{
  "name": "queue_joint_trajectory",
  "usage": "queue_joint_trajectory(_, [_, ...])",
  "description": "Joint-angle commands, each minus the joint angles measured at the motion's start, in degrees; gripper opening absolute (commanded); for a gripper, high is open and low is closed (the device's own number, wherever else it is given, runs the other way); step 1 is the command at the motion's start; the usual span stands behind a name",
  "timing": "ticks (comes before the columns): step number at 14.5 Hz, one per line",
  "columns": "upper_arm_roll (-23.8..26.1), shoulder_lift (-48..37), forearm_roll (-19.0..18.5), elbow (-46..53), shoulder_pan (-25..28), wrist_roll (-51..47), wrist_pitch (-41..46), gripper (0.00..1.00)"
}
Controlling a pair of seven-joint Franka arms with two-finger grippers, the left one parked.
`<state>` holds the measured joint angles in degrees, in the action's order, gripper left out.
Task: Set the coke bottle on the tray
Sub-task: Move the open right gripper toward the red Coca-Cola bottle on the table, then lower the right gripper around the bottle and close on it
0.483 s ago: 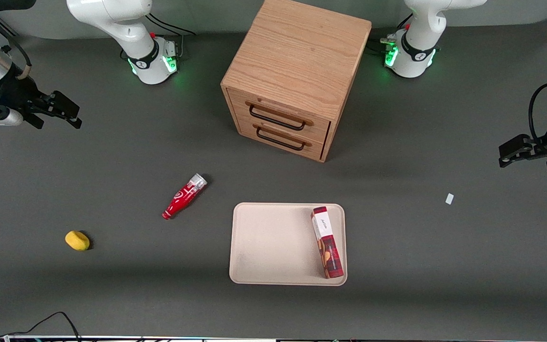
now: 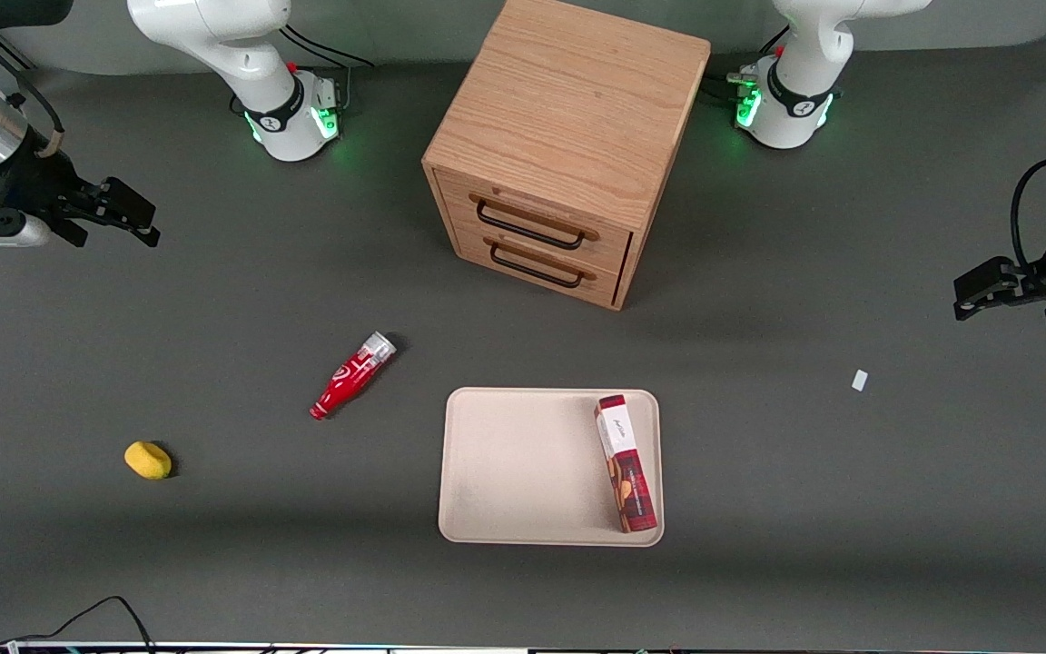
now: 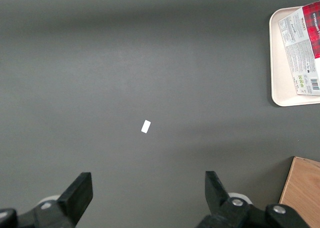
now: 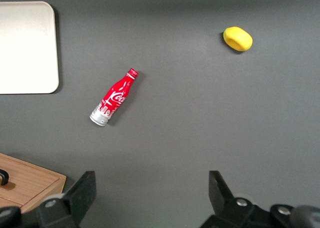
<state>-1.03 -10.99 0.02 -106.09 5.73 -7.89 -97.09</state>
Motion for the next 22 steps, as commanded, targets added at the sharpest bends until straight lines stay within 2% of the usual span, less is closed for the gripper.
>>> queue_joint_trajectory(1, [0.3,4.6,1.2,1.9,0.9,-4.9,-0.3,1.00])
queue_joint_trajectory(5, [4.4,12.3,2.9,1.2,0.9,-23.8,-7.7,1.00])
queue_joint_trajectory(8, [8.0,16.2,2.4,-5.2,1.0,-34.4,-18.9,1.00])
queue_joint_trajectory(12, [10.2,21.8,2.2,-13.2,1.0,-43.5,-31.5,1.00])
queue_joint_trajectory(16, [11.0,29.7,0.8,-14.3,2.9,-51.2,-39.6,1.00])
queue_joint_trajectory(19, [10.9,34.6,0.7,-14.8,3.5,-52.7,-45.3,1.00])
queue_joint_trajectory(22, [10.5,37.4,-1.3,-15.0,3.6,-53.8,-49.2,1.00])
